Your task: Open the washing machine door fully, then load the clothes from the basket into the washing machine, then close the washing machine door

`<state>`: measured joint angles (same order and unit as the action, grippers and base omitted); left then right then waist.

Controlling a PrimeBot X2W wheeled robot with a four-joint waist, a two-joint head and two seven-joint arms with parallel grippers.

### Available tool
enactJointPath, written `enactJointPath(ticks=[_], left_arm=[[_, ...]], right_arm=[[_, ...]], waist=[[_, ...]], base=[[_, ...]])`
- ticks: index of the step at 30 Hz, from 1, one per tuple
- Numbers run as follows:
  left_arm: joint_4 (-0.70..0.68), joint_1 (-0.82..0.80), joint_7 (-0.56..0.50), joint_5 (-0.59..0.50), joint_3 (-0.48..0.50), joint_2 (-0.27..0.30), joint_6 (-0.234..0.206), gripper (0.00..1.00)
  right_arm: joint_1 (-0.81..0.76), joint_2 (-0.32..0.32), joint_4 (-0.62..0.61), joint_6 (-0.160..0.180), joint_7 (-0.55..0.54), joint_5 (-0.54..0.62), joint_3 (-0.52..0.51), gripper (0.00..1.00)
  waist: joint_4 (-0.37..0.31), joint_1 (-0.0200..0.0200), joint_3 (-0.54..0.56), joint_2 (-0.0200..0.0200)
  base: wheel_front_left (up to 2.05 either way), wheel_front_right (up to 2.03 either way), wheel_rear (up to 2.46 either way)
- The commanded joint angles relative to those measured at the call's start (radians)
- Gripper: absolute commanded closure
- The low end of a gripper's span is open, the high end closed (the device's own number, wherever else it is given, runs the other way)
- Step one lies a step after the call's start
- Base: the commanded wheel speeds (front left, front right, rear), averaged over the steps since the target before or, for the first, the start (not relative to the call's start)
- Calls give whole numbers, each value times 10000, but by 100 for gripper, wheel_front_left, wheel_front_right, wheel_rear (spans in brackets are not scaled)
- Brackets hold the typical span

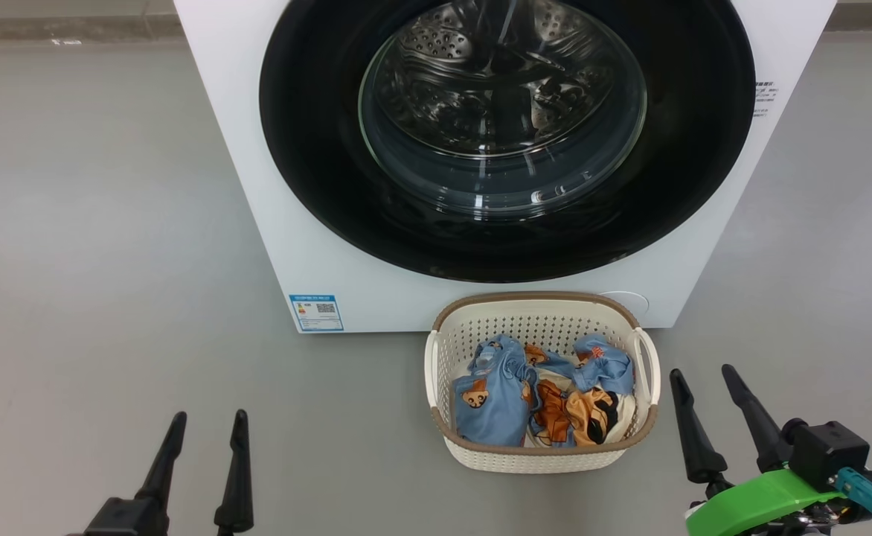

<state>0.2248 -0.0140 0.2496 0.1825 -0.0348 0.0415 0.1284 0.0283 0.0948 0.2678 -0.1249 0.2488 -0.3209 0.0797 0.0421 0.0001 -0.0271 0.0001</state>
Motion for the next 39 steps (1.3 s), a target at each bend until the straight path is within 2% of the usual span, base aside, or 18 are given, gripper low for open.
enactJointPath(ticks=[1, 14, 24, 39], left_arm=[[-170, -59, 122, -78, 339, 105, 23, 0], [146, -213, 122, 595, 587, 92, 23, 0], [-43, -266, 122, 408, 815, 89, -7, 0], [-8, -338, 122, 371, 828, 88, -44, 0]], right_arm=[[92, 49, -290, -58, 130, 129, 104, 0], [-54, -138, -369, -58, 130, 184, -423, 0], [-60, -181, -410, -58, 130, 234, -472, 0], [47, -203, -386, -58, 130, 220, -472, 0]], waist=[[-10, -1, -28, -1], [-72, -1, -103, -1], [-74, -1, -139, -1], [-85, -1, -216, -1]], base=[[0, 0, 0], [0, 0, 0], [11, 11, -22], [91, 91, -182]])
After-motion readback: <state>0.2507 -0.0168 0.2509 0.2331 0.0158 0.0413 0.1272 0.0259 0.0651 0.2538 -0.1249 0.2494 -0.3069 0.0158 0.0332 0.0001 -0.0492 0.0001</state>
